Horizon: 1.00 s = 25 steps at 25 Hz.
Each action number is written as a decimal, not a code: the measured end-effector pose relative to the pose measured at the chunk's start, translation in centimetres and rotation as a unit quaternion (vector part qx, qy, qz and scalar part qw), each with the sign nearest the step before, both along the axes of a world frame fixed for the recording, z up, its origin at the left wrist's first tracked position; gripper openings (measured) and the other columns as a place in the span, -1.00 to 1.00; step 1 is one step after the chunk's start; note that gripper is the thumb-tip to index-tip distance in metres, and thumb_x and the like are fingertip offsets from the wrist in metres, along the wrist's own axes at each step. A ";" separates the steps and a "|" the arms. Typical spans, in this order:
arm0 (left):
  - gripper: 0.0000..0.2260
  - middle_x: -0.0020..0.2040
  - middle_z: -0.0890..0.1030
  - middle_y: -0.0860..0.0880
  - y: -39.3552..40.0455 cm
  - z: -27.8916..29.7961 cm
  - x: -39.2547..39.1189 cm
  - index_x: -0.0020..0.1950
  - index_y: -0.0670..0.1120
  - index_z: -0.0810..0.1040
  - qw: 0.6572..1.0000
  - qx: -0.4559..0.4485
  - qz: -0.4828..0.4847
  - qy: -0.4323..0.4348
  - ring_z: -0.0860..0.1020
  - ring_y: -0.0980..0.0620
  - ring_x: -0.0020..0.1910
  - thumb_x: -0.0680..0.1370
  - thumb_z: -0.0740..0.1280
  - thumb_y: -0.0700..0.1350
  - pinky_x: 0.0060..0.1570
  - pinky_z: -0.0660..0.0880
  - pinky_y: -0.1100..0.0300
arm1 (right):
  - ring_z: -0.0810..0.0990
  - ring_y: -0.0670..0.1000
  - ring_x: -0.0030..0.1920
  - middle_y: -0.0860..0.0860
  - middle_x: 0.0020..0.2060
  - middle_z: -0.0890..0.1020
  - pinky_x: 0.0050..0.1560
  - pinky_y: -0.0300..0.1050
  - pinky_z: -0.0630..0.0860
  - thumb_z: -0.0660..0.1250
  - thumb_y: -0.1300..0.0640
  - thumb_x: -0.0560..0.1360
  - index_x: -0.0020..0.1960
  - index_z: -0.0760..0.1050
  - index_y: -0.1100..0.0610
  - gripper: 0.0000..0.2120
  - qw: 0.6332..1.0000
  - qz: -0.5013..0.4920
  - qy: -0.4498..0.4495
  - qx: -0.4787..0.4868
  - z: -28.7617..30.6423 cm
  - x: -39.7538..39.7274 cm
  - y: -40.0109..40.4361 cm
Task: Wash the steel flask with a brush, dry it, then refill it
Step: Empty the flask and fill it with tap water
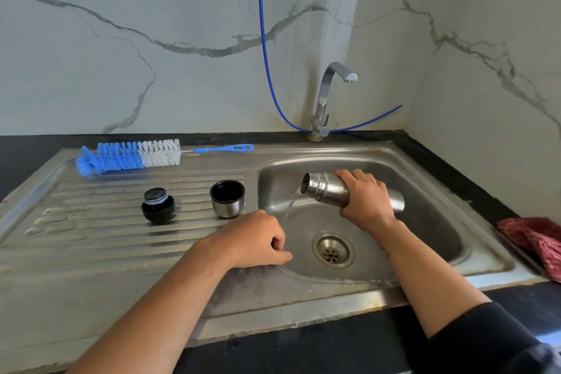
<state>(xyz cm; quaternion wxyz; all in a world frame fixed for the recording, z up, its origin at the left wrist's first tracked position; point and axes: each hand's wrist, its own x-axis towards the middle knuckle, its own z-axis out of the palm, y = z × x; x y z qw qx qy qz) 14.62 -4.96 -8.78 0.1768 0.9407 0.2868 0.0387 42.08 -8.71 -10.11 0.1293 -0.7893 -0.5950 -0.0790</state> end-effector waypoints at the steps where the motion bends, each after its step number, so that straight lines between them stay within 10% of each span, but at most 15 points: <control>1: -0.70 -0.37 0.63 0.09 0.1 0.0 0.0 -0.31 -0.06 0.63 1.000 0.002 0.000 0.000 0.59 0.12 -0.31 0.50 0.43 0.12 -0.13 0.59 0.05 | 0.49 0.08 0.19 -0.03 0.18 0.53 0.32 0.07 0.37 0.53 0.12 0.33 0.43 0.33 -0.13 -0.26 1.000 0.001 0.000 0.002 0.1 0.0 0.0; 12: -0.69 -0.39 0.61 0.12 0.2 -0.4 0.2 -0.33 -0.04 0.64 1.000 0.006 0.001 0.002 0.50 0.40 -0.26 0.51 0.44 0.12 -0.22 0.47 0.21 | 0.49 0.09 0.20 -0.03 0.18 0.53 0.30 0.07 0.37 0.52 0.12 0.32 0.42 0.33 -0.15 -0.26 0.999 0.007 -0.018 0.026 -0.1 0.1 0.2; 25: -0.70 -0.37 0.63 0.09 0.1 -0.2 0.2 -0.32 -0.05 0.64 1.000 -0.003 0.003 0.005 0.54 0.28 -0.32 0.52 0.44 0.11 -0.25 0.41 0.28 | 0.49 0.07 0.20 -0.05 0.18 0.53 0.36 0.09 0.36 0.53 0.13 0.34 0.42 0.33 -0.17 -0.27 0.998 0.014 -0.042 0.050 -0.4 0.0 0.5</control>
